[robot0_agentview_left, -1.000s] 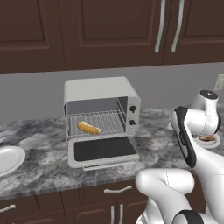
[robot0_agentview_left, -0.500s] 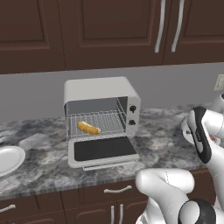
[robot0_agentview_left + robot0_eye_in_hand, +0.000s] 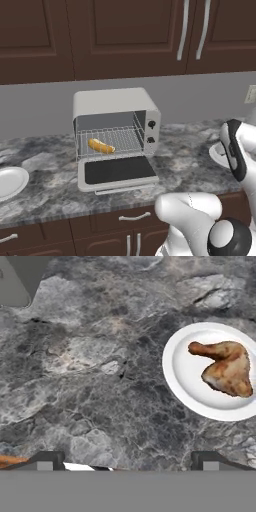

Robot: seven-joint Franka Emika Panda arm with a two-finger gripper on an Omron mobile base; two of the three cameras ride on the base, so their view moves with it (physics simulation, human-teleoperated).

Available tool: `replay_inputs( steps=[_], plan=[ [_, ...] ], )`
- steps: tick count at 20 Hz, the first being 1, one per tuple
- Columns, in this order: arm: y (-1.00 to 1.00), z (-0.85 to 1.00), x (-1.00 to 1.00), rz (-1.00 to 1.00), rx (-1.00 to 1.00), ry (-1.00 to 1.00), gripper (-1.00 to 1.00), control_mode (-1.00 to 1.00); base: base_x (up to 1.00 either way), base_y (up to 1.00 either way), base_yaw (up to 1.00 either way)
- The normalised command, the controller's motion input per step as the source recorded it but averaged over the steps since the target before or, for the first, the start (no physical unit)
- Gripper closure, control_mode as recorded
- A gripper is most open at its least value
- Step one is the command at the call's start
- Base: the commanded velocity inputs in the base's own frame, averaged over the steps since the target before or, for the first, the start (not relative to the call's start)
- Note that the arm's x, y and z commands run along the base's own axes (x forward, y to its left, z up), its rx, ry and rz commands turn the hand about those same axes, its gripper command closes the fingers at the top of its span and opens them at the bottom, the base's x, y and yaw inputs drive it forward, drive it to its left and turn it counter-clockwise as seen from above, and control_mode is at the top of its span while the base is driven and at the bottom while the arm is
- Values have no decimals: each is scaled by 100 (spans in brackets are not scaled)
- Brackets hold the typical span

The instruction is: Open the toaster oven door. Place the hotdog bun on the bottom rack in the toaster oven and place the chicken drumstick on the top rack.

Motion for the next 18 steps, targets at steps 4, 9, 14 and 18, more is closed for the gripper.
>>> replay_inputs(
  steps=[4,9,14,18],
  plan=[
    [-14,-9,9,22,-19,0,-100,-100,0,0,0],
    [-21,-10,25,19,-15,7,-100,-100,0,0,0],
    [-16,-4,29,18,-5,15,-100,-100,0,0,0],
    [-9,0,43,13,0,6,-100,-100,0,0,0]
  ],
)
